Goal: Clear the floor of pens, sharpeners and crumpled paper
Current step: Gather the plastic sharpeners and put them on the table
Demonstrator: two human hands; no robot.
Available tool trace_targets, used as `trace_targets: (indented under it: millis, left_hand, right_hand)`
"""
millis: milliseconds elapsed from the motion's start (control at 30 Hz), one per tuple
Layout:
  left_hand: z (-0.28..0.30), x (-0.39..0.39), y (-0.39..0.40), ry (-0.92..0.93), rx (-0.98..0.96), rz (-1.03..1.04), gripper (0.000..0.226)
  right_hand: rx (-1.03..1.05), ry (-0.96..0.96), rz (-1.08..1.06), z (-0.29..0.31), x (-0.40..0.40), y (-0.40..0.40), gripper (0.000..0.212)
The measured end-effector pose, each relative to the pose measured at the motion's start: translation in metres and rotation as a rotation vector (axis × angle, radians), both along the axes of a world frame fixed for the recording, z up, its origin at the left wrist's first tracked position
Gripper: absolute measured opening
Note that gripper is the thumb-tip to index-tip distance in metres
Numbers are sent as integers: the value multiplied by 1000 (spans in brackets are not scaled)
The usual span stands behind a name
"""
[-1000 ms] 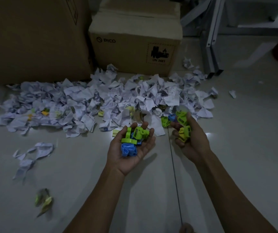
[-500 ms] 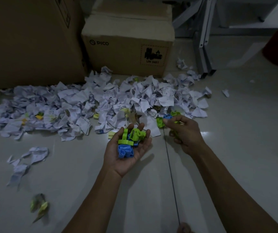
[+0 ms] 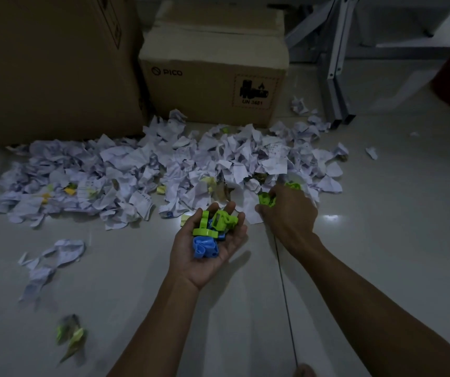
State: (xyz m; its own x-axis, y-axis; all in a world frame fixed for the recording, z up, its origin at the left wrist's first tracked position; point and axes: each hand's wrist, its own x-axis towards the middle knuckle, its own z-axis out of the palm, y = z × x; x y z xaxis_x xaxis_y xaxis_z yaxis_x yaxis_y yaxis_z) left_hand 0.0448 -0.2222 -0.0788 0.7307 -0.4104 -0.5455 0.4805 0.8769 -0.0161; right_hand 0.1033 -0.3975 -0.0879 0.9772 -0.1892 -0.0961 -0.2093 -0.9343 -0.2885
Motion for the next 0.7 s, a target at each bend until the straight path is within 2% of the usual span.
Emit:
trace_targets:
  millis: [200, 533, 633, 700]
  left_hand:
    - [-2, 2, 0, -9, 2, -5, 30]
    - [1, 2, -4, -9, -5, -17, 31]
    - [2, 3, -5, -24, 0, -26, 32]
    - [4, 4, -5, -31, 0, -25, 33]
  right_hand:
    - [72, -81, -39, -9, -1, -3, 31]
    - [71, -14, 3, -10, -8, -4, 23]
    - [176, -53, -79, -1, -10, -7, 23]
    - [352, -95, -165, 7, -10, -9, 18]
